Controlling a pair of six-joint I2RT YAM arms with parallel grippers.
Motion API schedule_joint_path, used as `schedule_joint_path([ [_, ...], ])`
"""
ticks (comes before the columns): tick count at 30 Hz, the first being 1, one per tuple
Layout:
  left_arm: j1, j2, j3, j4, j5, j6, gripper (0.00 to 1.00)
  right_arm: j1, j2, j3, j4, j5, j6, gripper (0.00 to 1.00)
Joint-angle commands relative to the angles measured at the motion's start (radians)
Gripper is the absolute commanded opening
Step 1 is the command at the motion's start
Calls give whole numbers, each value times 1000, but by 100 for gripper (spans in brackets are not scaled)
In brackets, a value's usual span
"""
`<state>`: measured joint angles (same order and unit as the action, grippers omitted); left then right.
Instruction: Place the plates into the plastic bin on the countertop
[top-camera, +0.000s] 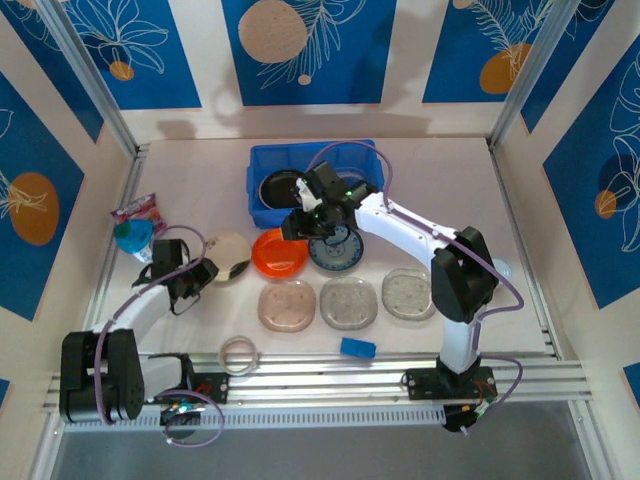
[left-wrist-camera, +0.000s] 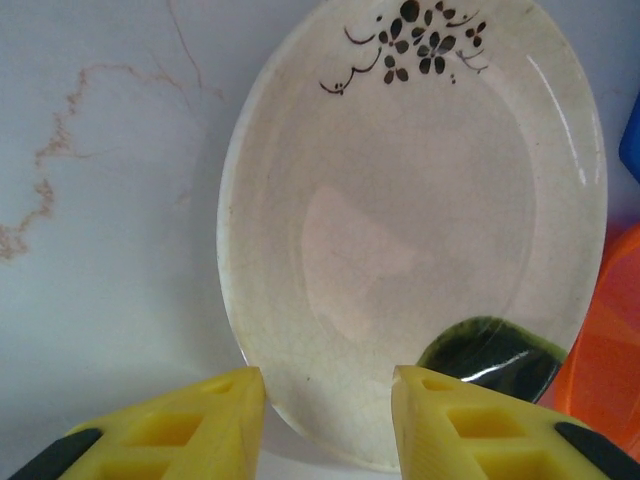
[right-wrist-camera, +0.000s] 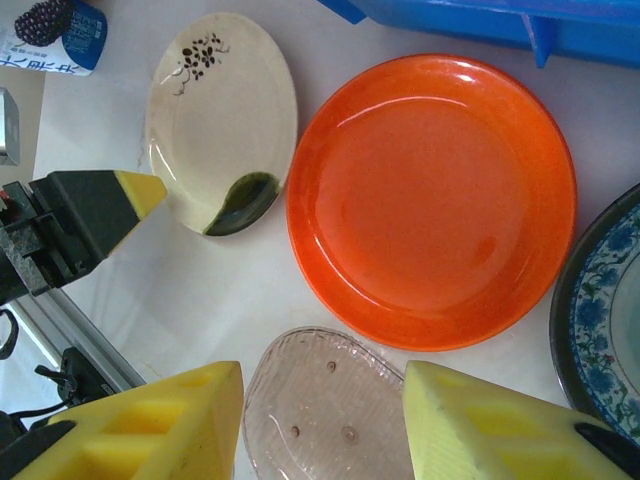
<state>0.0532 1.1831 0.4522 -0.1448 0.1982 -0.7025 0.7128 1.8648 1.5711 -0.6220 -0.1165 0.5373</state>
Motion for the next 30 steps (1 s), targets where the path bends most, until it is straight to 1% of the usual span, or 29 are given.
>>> schedule_joint_path([
  [1, 14, 12, -12, 29, 23, -9, 39, -6, 15, 37, -16, -29, 12, 47],
  [17, 16, 37, -14, 40, 35, -8, 38, -10, 23, 28, -7, -29, 21, 46],
  [19, 16, 28, -10, 28, 33, -3, 41, -10, 23, 27, -5, -32, 23, 46],
  [23, 16, 7, 0, 4, 23, 3, 48, -10, 26, 27, -1, -34, 27, 46],
  [27, 16, 4, 0, 3, 18, 6, 49, -10, 26, 24, 2, -28, 29, 46],
  [30, 16, 21, -7, 25, 9, 1, 47, -12, 28, 21, 8, -29, 31, 46],
])
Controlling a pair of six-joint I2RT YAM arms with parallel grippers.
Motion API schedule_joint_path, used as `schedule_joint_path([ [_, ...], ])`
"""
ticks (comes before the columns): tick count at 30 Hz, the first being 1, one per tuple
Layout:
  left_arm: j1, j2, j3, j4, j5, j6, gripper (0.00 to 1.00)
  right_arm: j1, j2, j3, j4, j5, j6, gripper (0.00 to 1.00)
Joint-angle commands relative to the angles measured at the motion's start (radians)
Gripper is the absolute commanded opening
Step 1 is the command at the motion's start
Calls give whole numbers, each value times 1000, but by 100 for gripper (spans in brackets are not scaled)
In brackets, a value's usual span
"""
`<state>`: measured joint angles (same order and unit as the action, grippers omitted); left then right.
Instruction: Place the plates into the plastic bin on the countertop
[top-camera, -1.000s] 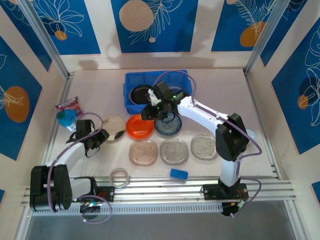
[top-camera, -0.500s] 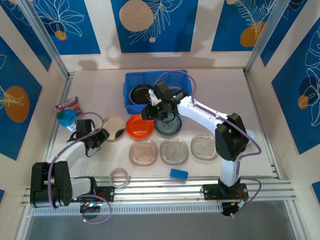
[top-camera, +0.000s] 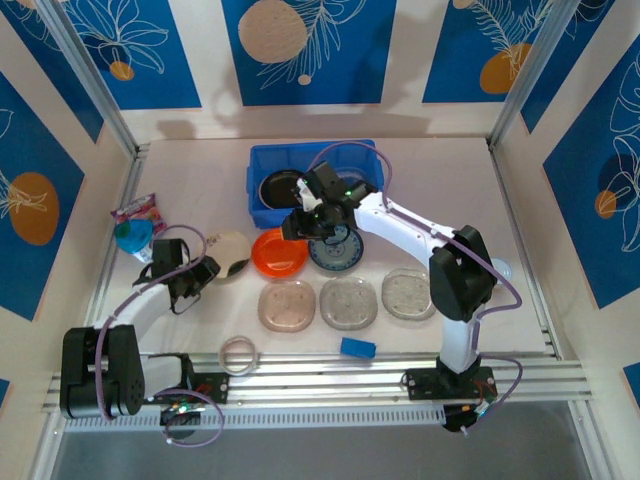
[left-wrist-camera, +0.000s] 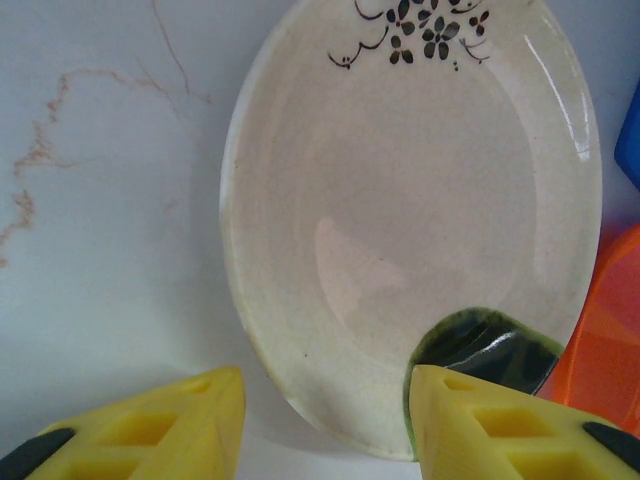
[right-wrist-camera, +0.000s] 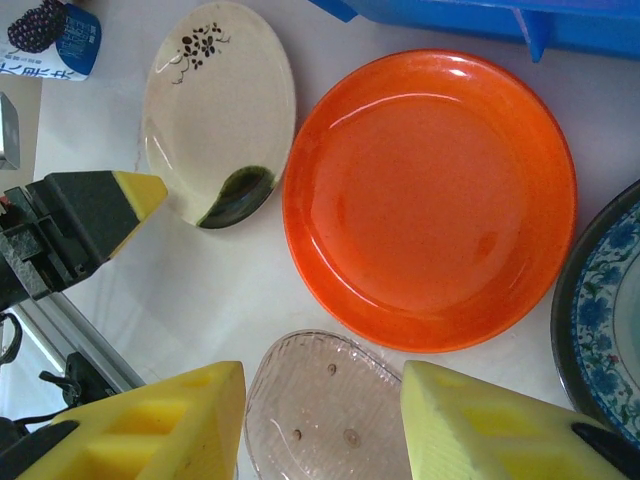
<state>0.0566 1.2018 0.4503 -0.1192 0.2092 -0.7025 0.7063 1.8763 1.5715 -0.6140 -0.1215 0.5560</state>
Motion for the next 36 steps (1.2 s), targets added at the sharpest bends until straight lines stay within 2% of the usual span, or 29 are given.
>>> schedule_joint_path([
  [1, 12, 11, -8, 13, -1, -1, 46, -6, 18, 21, 0, -24, 12, 46],
  [16, 12, 107, -24, 164, -4, -55, 36, -15, 11, 0, 17, -16, 20, 44],
  [24, 12, 142, -25, 214, -4, -77, 28, -12, 20, 3, 20, -21, 25, 44],
  [27, 12, 118, -25, 205, -25, -77, 20, -11, 24, 8, 20, -25, 22, 44],
  [29, 13, 94, -25, 193, -45, -75, 0, -10, 27, 13, 18, -30, 25, 44],
  [36, 11, -32, -10, 103, -102, -57, 0, 7, 44, 36, 9, -44, 19, 44],
])
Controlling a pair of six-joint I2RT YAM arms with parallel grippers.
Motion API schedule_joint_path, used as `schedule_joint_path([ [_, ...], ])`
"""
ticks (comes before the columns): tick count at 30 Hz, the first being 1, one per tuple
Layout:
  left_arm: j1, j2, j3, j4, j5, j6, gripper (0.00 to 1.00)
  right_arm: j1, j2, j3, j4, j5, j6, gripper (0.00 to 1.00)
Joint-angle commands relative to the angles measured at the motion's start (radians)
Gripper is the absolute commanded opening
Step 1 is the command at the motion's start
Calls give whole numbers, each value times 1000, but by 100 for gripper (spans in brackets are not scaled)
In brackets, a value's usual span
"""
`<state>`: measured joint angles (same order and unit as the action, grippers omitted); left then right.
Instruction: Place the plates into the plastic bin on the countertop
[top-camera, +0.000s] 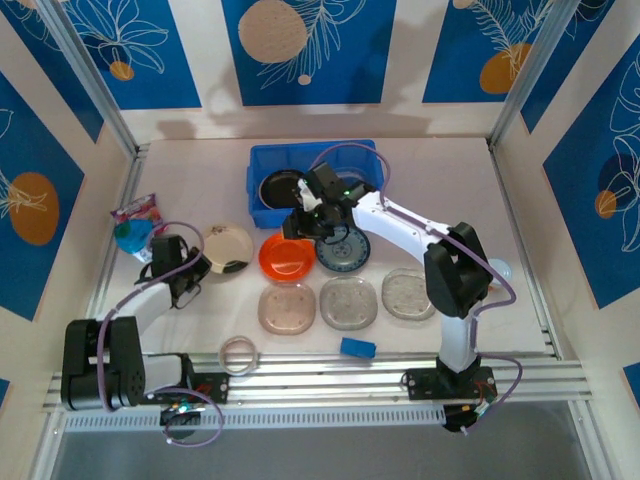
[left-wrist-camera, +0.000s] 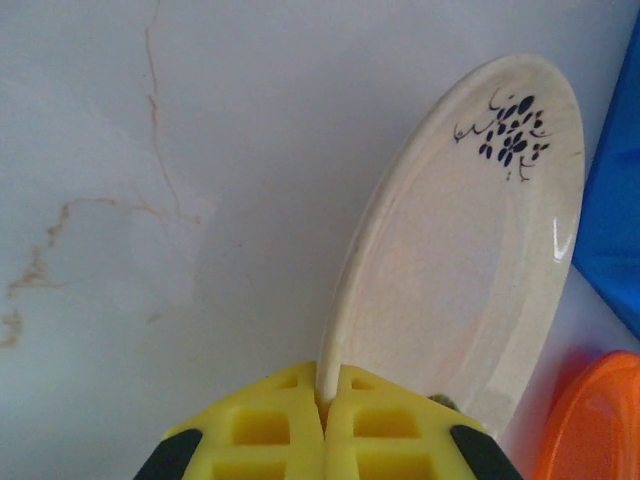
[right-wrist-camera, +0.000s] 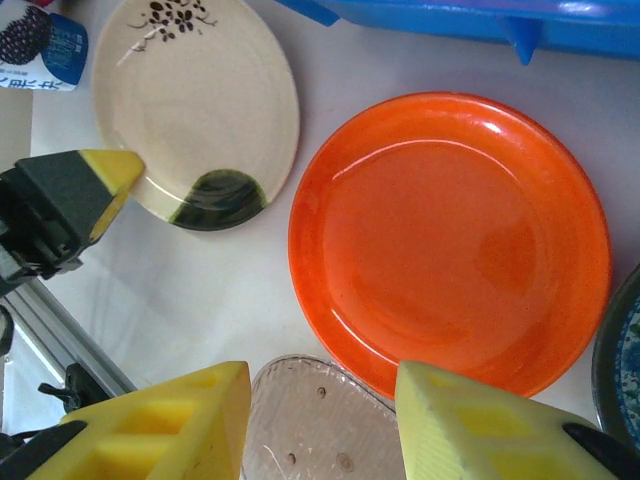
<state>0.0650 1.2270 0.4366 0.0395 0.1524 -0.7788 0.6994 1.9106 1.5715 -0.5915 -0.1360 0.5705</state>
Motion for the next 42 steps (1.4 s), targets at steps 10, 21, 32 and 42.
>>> schedule_joint_path([
  [10, 4, -412, 185, -437, -155, 106, 0, 14, -66, 68, -49, 5, -31, 44],
  [21, -25, -375, 310, -317, 237, 32, 0, -7, -186, 87, -66, 31, -125, 62],
  [32, -205, -140, 523, -357, 360, 154, 0, -80, -215, 60, 28, -36, -118, 58],
  [42, -256, -38, 541, -277, 395, 148, 0, -124, -179, 65, 35, -80, -108, 39],
])
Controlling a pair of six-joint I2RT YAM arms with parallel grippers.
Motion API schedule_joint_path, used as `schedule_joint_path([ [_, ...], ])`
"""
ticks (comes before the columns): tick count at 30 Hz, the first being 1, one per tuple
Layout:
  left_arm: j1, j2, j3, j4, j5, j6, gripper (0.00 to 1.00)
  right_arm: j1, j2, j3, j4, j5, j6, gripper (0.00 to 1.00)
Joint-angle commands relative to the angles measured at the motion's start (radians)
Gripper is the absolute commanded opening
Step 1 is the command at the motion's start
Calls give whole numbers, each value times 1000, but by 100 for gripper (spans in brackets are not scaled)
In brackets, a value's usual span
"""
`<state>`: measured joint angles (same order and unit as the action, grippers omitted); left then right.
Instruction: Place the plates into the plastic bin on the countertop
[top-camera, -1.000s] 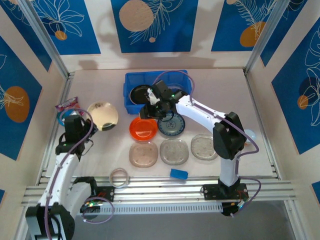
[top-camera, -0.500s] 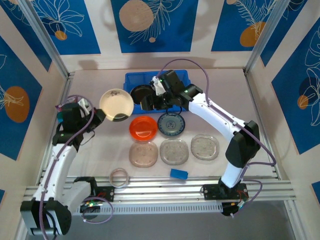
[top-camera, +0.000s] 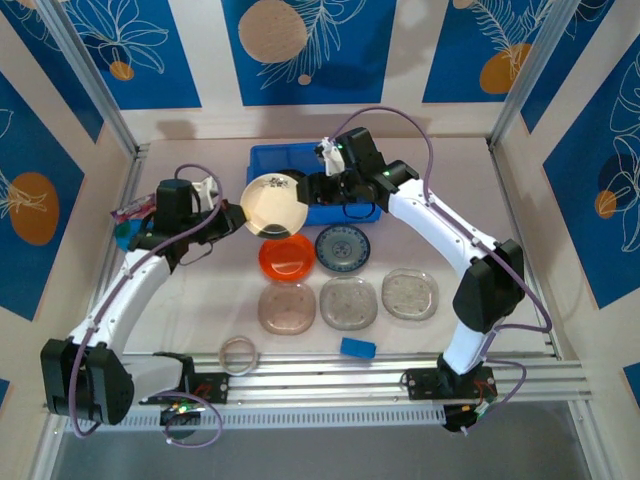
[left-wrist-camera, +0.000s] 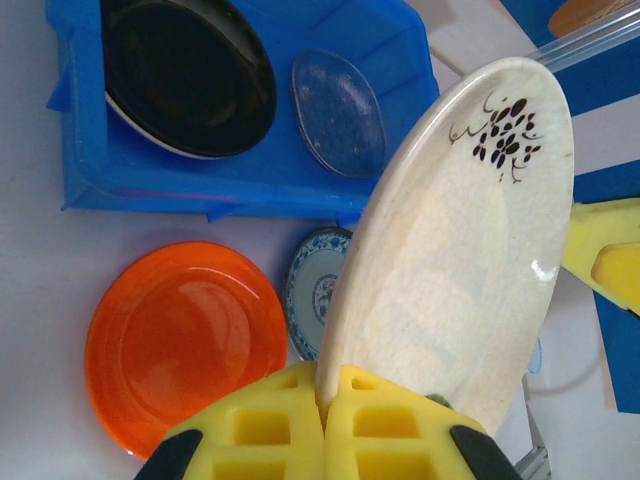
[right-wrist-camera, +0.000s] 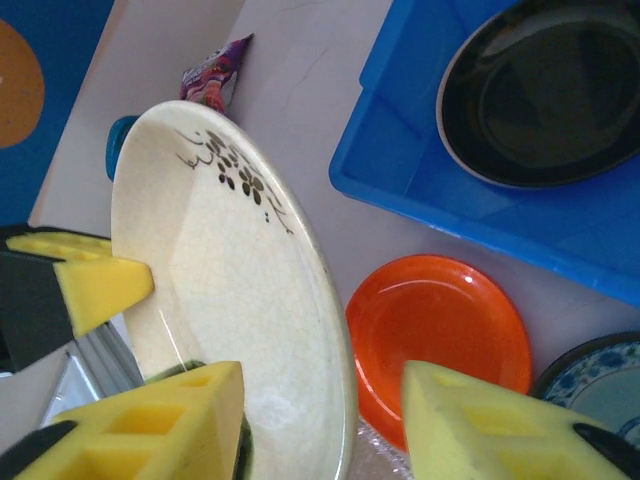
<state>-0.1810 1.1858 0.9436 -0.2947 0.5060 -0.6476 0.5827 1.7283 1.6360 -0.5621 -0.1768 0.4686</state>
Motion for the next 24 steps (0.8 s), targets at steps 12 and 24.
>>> schedule_joint_path([
  [12, -11, 66, 42, 100, 67, 9, 0, -21, 79, 44, 10, -59, 9, 21],
  [24, -12, 80, 71, 56, -51, 75, 100, -74, 200, 217, -51, 2, 58, 0],
])
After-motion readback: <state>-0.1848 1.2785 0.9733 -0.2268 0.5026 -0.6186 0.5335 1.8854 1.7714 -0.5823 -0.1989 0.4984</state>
